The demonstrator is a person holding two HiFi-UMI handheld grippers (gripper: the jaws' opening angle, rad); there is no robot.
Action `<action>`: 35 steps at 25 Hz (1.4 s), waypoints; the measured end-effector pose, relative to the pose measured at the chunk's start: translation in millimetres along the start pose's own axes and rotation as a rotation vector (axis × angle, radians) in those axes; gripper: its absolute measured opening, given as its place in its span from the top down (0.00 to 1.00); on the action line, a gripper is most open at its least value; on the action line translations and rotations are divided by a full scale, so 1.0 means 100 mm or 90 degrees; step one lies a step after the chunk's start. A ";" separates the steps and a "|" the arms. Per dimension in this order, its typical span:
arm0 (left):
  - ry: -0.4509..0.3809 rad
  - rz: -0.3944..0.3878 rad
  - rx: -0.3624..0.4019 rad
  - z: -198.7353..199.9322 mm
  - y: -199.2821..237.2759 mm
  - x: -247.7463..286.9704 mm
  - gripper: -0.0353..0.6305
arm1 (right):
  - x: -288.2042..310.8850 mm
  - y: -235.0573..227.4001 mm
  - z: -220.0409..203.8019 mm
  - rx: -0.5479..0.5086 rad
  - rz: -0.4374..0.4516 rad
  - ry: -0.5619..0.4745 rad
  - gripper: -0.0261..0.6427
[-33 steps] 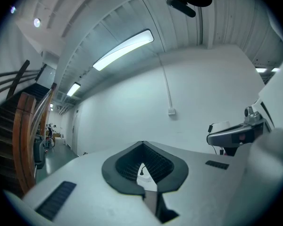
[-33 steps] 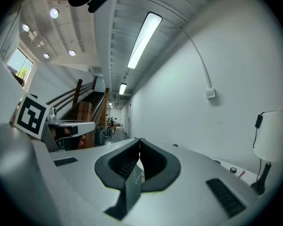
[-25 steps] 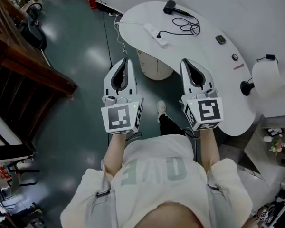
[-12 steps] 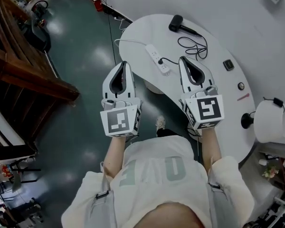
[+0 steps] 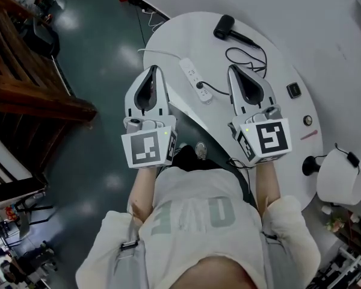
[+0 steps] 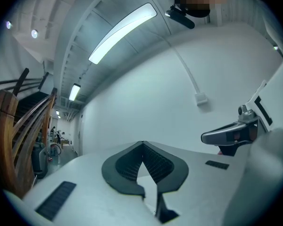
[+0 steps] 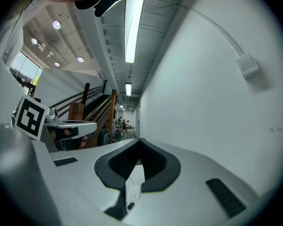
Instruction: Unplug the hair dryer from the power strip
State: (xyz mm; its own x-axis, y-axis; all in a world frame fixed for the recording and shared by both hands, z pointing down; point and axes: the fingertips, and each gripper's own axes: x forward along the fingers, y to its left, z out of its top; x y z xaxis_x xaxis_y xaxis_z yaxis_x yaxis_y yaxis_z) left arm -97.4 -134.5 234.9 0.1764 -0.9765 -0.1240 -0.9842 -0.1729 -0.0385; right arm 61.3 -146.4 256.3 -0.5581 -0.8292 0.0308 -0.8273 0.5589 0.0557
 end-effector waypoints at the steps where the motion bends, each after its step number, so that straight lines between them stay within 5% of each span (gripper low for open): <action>1: -0.002 -0.003 -0.001 0.01 0.00 0.06 0.93 | 0.04 -0.01 -0.01 0.000 0.002 0.002 0.93; 15: 0.002 -0.068 -0.007 -0.13 -0.04 0.51 0.93 | 0.30 -0.09 -0.13 0.006 -0.028 0.029 0.93; 18: 0.012 -0.116 0.010 -0.21 -0.11 0.57 0.93 | 0.35 -0.10 -0.18 0.009 -0.026 0.035 0.93; 25: 0.092 -0.391 0.215 -0.70 -0.55 0.83 0.90 | 0.30 -0.14 -0.33 0.029 -0.019 0.065 0.93; 27: 0.108 -0.473 0.303 -0.88 -0.60 0.88 0.69 | 0.32 -0.12 -0.35 0.028 -0.021 0.075 0.93; 28: 0.119 -0.520 0.360 -0.99 -0.63 0.87 0.67 | 0.33 -0.10 -0.36 0.029 -0.021 0.080 0.93; 31: 0.172 -0.697 0.539 -1.50 -0.74 0.73 0.62 | 0.35 -0.05 -0.40 0.033 -0.027 0.096 0.93; 35: 0.285 -0.933 0.664 -2.28 -0.83 0.48 0.50 | 0.39 -0.04 -0.46 0.024 -0.027 0.118 0.93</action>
State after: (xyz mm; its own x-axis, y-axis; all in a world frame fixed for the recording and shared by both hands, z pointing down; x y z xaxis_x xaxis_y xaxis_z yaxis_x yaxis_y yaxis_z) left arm -11.1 -196.2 458.6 0.5847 -0.1244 0.8016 0.3715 -0.8374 -0.4009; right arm 46.1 -181.0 303.5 -0.5046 -0.8369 0.2120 -0.8535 0.5205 0.0232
